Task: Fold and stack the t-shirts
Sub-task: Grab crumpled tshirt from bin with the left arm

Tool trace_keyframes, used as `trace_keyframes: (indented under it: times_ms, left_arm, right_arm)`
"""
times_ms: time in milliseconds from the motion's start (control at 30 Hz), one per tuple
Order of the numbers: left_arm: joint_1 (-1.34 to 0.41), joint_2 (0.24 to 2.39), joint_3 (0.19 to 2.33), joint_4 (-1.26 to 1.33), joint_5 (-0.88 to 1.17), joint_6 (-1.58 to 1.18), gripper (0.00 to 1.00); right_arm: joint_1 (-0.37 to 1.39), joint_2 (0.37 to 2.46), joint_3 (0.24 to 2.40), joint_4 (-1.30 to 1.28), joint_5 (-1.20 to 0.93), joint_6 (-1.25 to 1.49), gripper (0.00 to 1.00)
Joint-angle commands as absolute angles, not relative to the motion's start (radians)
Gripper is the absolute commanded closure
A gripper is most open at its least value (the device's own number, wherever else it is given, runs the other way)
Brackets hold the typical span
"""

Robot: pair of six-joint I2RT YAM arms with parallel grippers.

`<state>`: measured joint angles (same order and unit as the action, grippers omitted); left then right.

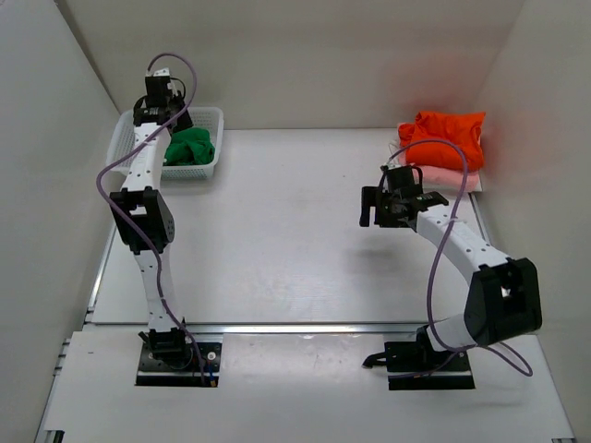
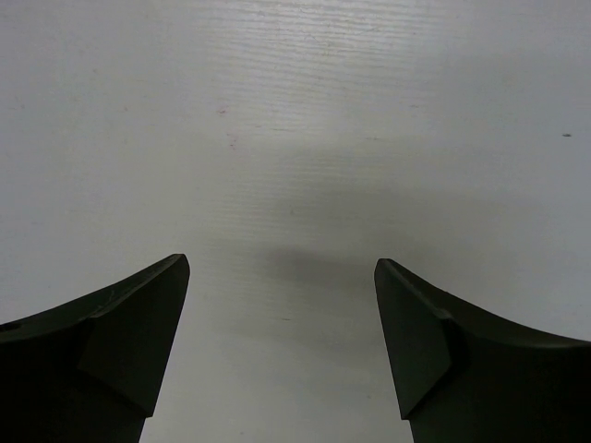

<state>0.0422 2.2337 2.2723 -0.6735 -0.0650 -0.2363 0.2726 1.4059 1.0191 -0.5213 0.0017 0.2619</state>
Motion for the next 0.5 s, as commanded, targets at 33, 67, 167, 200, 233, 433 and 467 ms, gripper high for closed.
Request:
trace_keyframes:
  times_ms: [33,67,167,200,233,433,467]
  left_arm:
    - [0.043,2.249,2.384,-0.7,-0.138,-0.29,0.28]
    - [0.048,2.267,2.373,-0.687,-0.135,-0.298,0.26]
    - [0.061,2.313,2.367,-0.709,-0.129,-0.324,0.17]
    - [0.058,2.327,2.367,-0.715,-0.133,-0.313,0.18]
    - [0.051,2.344,2.364,-0.724,-0.136,-0.305,0.13]
    - [0.077,2.516,2.449,-0.772,-0.12,-0.336,0.09]
    - [0.069,2.548,2.465,-0.787,-0.1,-0.337,0.12]
  right_arm:
    - [0.273,1.462,1.112,-0.541,0.017,0.216,0.21]
    - [0.27,1.471,1.124,-0.545,0.021,0.218,0.21]
    - [0.269,1.486,1.146,-0.542,0.009,0.225,0.21]
    - [0.261,1.491,1.146,-0.537,0.009,0.224,0.21]
    - [0.258,1.488,1.152,-0.535,-0.023,0.225,0.2]
    - [0.213,1.483,1.166,-0.525,-0.095,0.233,0.2]
    - [0.209,1.482,1.164,-0.519,-0.094,0.235,0.21]
